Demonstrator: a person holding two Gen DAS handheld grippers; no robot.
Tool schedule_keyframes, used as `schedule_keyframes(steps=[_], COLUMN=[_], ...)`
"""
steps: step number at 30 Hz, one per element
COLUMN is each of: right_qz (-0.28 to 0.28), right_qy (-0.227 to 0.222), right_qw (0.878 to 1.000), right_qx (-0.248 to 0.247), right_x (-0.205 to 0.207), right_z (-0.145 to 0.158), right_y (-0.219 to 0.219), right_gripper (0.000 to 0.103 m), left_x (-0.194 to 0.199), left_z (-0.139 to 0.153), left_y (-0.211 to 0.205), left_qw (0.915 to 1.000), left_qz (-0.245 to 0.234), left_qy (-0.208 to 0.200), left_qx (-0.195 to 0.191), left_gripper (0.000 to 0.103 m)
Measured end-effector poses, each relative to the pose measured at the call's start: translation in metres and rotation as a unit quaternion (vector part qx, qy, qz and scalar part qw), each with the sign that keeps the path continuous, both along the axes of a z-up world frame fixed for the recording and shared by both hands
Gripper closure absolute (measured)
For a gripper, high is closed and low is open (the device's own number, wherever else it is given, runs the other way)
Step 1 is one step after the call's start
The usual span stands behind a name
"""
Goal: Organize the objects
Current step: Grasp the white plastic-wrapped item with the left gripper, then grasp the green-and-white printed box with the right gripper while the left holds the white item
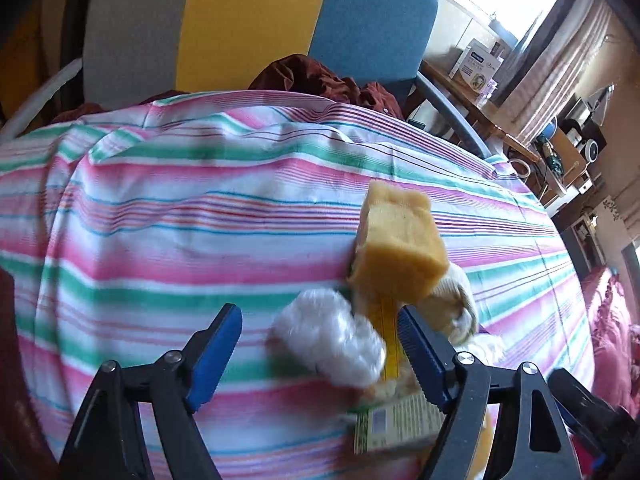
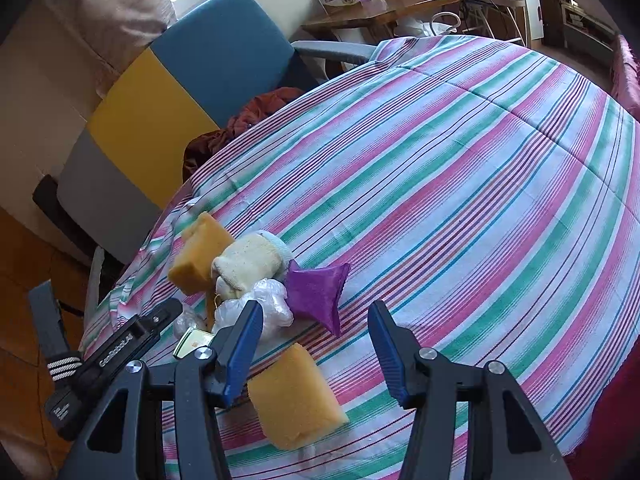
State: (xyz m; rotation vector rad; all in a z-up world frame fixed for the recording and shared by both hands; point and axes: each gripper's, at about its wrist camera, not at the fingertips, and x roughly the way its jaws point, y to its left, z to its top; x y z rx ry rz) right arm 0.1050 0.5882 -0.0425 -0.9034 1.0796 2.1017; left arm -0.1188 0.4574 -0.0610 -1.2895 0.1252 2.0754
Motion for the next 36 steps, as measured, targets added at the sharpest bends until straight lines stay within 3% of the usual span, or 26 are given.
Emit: schedule_keyframes(steps=[1, 3, 4, 8, 14, 19, 23, 26, 36], right_qz=[0.001, 0.002, 0.003, 0.004, 0.012, 0.031, 0.049, 0.076, 0.159], right_qy=[-0.002, -0.006, -0.009, -0.015, -0.018, -0.01, -0.003, 0.029, 0.072], right_qw=[1.0, 1.0, 1.0, 1.0, 1.0, 0.999, 0.999, 0.997, 0.982], right_qx=[0.0, -0.001, -0.001, 0.0, 0.008, 0.019, 0.021, 0.017, 0.07], right_x=[-0.001, -0.002, -0.002, -0.003, -0.005, -0.011, -0.017, -0.023, -0.051], right_z=[-0.001, -0.003, -0.004, -0.007, -0.007, -0.004, -0.004, 0.001, 0.018], right_y=[0.0, 0.001, 0.001, 0.002, -0.001, -0.008, -0.012, -0.018, -0.052], right_gripper=[0.048, 0.048, 0.048, 0.048, 0.048, 0.048, 0.048, 0.048, 0.048], left_x=[-0.002, -0.002, 0.0, 0.01, 0.034, 0.048, 0.044, 0.042, 0.041], left_z=[-0.004, -0.014, -0.018, -0.013, -0.014, -0.018, -0.022, -0.025, -0.029], left_y=[0.005, 0.012, 0.012, -0.009, -0.063, -0.081, -0.081, -0.081, -0.082], left_qw=[1.0, 0.9995, 0.9991, 0.9985, 0.996, 0.9934, 0.9947, 0.9949, 0.9951], left_qz=[-0.005, -0.022, -0.027, -0.04, -0.032, -0.035, -0.027, -0.025, -0.015], left_qy=[0.001, 0.003, 0.009, 0.033, 0.077, 0.104, 0.098, 0.097, 0.097], left_qx=[-0.005, -0.021, -0.031, -0.019, -0.031, -0.032, -0.017, -0.01, 0.01], left_gripper=[0.026, 0.06, 0.07, 0.078, 0.078, 0.079, 0.078, 0.077, 0.076])
